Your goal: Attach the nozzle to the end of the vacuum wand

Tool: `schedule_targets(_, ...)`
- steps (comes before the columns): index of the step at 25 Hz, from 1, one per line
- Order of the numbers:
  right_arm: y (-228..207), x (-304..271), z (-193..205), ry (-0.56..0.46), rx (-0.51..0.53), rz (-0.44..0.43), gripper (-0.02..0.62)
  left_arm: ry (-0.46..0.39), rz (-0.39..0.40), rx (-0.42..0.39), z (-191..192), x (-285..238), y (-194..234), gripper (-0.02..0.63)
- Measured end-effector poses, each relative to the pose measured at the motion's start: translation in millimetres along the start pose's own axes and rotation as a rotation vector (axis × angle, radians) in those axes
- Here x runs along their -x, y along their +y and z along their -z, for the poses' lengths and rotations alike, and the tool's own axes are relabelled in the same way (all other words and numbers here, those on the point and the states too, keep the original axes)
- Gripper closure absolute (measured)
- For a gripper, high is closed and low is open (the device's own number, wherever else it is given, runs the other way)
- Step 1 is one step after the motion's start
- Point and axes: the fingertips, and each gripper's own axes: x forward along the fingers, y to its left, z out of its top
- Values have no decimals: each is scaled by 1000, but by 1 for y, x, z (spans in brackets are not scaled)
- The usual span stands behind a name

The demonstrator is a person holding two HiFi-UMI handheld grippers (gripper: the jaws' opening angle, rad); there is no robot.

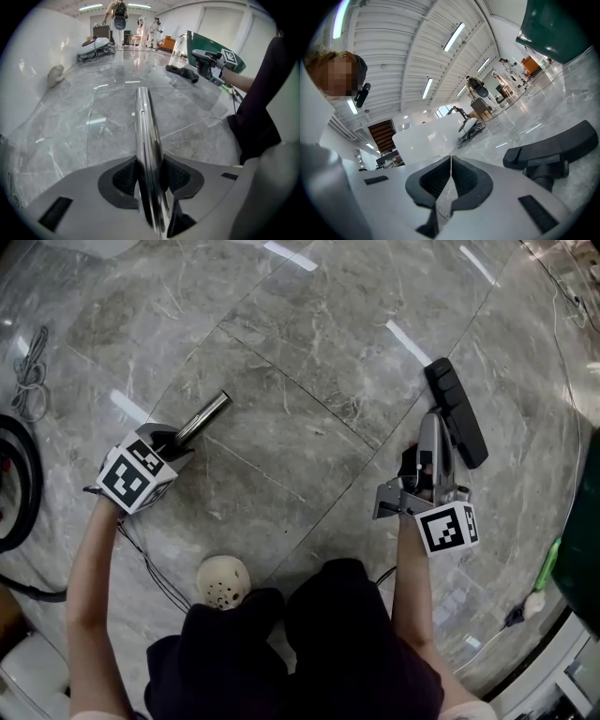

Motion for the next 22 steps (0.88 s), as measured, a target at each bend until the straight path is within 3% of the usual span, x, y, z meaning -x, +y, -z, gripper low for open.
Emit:
schedule_targets(8, -25, 12, -20, 19, -1, 42, 578, -111, 144, -36, -73, 5, -52, 453)
schedule_targets(14, -56, 32, -36, 71, 4, 106, 578, -145, 185, -76, -98, 2, -85, 453)
schedule_targets(18, -80, 49, -39, 98, -44, 167, 577, -211, 235, -78, -120, 0, -110, 453)
schedule_targets(22, -99, 59, -30, 187, -100, 198, 577, -256, 272, -83, -138, 1, -128, 453)
